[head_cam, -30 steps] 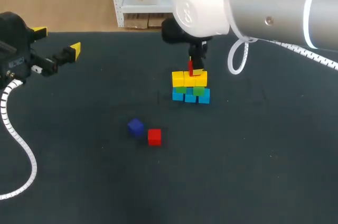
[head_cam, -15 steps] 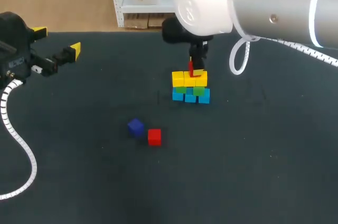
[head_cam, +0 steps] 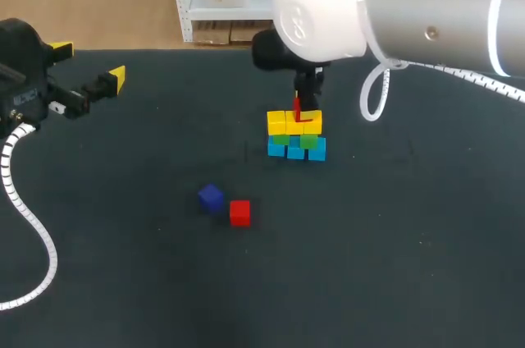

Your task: Place the blue cubes, place green cubes on the blue cubes, place the yellow cubes on the green cubes, then place the red cubes on the yellow cubes, and place purple cube on the red cubes.

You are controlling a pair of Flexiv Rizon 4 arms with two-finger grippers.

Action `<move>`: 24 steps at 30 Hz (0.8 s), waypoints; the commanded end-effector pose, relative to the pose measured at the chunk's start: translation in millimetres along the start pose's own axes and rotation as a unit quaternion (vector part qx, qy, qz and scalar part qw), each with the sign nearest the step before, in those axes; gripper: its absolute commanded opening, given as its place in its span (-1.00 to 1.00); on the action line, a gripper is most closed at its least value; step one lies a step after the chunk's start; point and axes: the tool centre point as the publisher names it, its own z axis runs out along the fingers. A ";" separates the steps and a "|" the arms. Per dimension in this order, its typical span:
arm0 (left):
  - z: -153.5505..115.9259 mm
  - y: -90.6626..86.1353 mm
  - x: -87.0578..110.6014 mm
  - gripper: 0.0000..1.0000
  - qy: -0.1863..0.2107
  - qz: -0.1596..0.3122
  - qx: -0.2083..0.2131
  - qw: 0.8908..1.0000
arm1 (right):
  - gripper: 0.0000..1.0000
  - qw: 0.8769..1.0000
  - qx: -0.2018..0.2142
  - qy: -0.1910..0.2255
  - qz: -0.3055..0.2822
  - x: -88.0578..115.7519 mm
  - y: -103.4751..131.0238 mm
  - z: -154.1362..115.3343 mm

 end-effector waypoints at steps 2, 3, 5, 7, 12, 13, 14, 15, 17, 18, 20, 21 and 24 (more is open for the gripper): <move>-1.2 2.5 0.1 1.00 -0.001 0.000 0.004 1.000 | 0.48 1.000 0.005 -0.002 0.001 1.4 3.7 -0.5; -1.2 2.5 0.1 1.00 -0.001 0.000 0.004 1.000 | 0.69 1.000 0.006 -0.002 0.001 1.3 3.8 -0.5; -1.2 2.5 0.1 1.00 -0.001 0.000 0.004 1.000 | 1.00 1.000 0.006 -0.002 0.002 1.2 3.9 -0.5; -1.2 2.5 0.1 1.00 -0.001 0.000 0.004 1.000 | 1.00 1.000 0.007 -0.002 0.002 1.0 4.1 -0.4; -1.2 2.5 0.1 1.00 -0.001 0.000 0.004 1.000 | 1.00 1.000 0.012 -0.003 0.005 1.8 3.4 -1.8; -1.2 2.5 0.1 1.00 -0.001 0.000 0.004 1.000 | 1.00 1.000 0.014 -0.009 0.010 2.9 2.2 -4.0; -1.2 2.5 0.1 1.00 -0.001 0.000 0.004 1.000 | 1.00 1.000 0.016 -0.012 0.015 4.6 0.5 -6.7; -1.2 2.5 0.1 1.00 -0.001 0.000 0.004 1.000 | 1.00 1.000 0.020 -0.016 0.019 7.3 -1.1 -10.5; -1.2 2.5 0.1 1.00 -0.001 0.000 0.004 1.000 | 1.00 0.999 0.024 -0.025 0.029 13.6 -3.7 -18.1; -1.2 2.5 0.1 1.00 -0.001 0.000 0.004 1.000 | 1.00 0.999 0.026 -0.029 0.036 17.7 -5.1 -21.9; -1.2 2.5 0.1 1.00 -0.001 0.000 0.004 1.000 | 1.00 0.997 0.031 -0.041 0.052 27.7 -8.7 -29.6; -1.2 2.5 0.1 1.00 -0.001 0.000 0.004 1.000 | 1.00 0.996 0.034 -0.046 0.062 32.2 -10.2 -33.7; -1.2 2.5 0.1 1.00 -0.001 0.000 0.004 1.000 | 1.00 0.994 0.037 -0.064 0.085 47.5 -14.7 -45.0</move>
